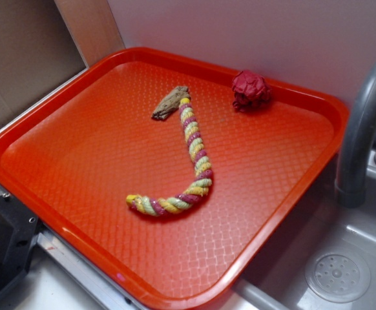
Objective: Grab the wood chip.
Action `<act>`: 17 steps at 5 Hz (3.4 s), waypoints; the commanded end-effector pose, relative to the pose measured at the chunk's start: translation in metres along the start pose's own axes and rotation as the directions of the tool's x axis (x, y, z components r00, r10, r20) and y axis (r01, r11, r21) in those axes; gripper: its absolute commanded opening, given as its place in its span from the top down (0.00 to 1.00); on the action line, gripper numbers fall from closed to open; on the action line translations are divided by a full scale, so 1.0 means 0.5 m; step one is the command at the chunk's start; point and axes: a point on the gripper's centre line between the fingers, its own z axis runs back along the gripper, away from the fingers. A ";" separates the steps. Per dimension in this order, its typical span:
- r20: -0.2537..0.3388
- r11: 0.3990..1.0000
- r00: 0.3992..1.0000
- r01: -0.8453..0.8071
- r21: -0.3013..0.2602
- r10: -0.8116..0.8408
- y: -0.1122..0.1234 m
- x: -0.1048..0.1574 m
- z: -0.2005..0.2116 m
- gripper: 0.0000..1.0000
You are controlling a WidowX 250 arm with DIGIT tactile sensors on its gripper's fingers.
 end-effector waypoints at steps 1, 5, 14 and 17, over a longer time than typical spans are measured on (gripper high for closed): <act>0.000 1.000 1.000 0.000 0.000 0.000 0.000 0.000 0.000 0.00; 0.085 0.991 0.995 -0.045 -0.124 0.056 0.010 0.266 -0.331 0.00; -0.028 0.998 0.998 -0.061 0.008 0.062 -0.021 0.360 -0.561 1.00; -0.006 0.998 0.999 -0.043 -0.038 0.043 -0.012 0.330 -0.522 1.00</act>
